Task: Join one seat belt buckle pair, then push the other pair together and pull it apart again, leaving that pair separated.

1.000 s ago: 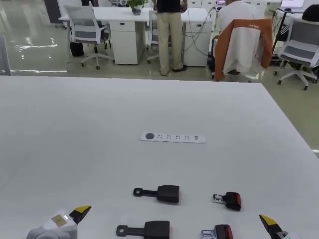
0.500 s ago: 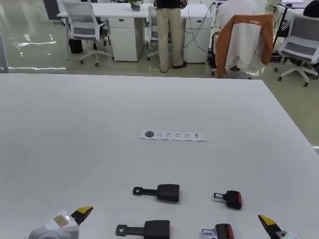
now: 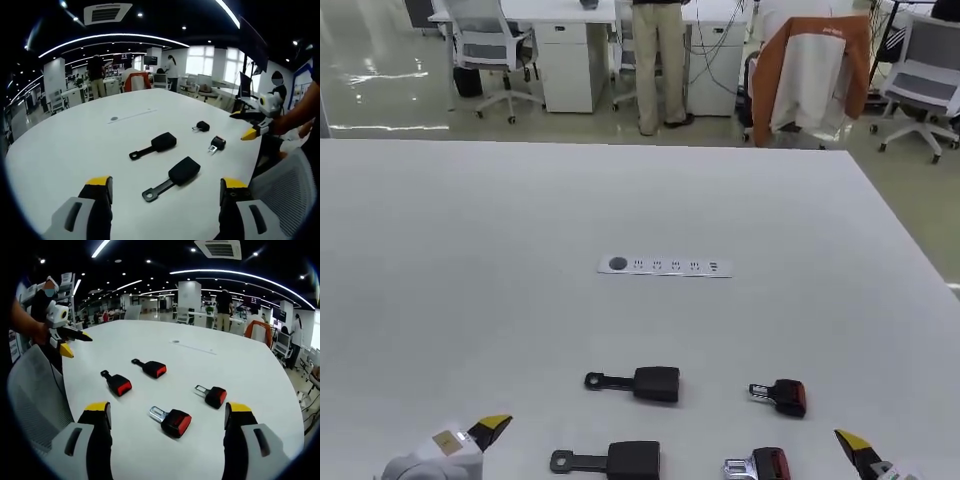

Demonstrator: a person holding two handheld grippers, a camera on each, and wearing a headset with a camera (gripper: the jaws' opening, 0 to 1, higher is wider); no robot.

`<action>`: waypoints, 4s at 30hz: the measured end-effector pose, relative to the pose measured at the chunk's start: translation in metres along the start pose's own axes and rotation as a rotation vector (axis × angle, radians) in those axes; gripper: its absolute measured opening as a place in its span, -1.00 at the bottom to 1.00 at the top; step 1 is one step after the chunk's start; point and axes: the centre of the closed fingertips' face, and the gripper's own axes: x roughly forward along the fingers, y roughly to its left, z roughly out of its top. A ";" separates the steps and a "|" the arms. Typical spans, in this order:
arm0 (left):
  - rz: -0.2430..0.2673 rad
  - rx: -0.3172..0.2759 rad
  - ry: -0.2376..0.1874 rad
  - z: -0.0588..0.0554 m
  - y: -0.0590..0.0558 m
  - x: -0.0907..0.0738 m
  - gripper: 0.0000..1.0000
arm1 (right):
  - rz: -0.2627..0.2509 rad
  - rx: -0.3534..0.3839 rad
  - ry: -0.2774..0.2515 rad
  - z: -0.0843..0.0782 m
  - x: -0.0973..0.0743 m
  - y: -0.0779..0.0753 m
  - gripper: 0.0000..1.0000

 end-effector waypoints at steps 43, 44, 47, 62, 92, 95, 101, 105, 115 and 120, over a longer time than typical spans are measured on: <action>-0.103 0.015 0.064 -0.005 -0.006 0.054 0.67 | 0.096 0.032 0.094 -0.026 0.040 -0.001 0.71; -0.108 0.018 0.067 -0.005 -0.007 0.056 0.67 | 0.101 0.031 0.099 -0.028 0.041 -0.002 0.71; -0.120 0.025 0.079 -0.009 -0.009 0.062 0.66 | 0.115 0.034 0.108 -0.033 0.045 -0.002 0.70; -0.187 0.090 0.128 -0.014 -0.013 0.080 0.62 | 0.202 -0.001 0.153 -0.035 0.060 0.001 0.67; -0.387 0.285 0.242 -0.026 -0.036 0.116 0.51 | 0.452 -0.071 0.291 -0.059 0.070 -0.002 0.51; -0.408 0.303 0.252 -0.029 -0.038 0.117 0.48 | 0.478 -0.085 0.308 -0.063 0.070 0.000 0.49; -0.426 0.327 0.275 -0.035 -0.037 0.121 0.43 | 0.512 -0.114 0.331 -0.069 0.069 0.001 0.40; -0.433 0.334 0.271 -0.034 -0.038 0.127 0.38 | 0.534 -0.149 0.340 -0.072 0.070 -0.001 0.35; -0.474 0.395 0.304 -0.046 -0.041 0.131 0.22 | 0.586 -0.214 0.349 -0.072 0.070 0.001 0.14; -0.492 0.420 0.315 -0.051 -0.043 0.133 0.15 | 0.623 -0.224 0.359 -0.074 0.066 0.000 0.03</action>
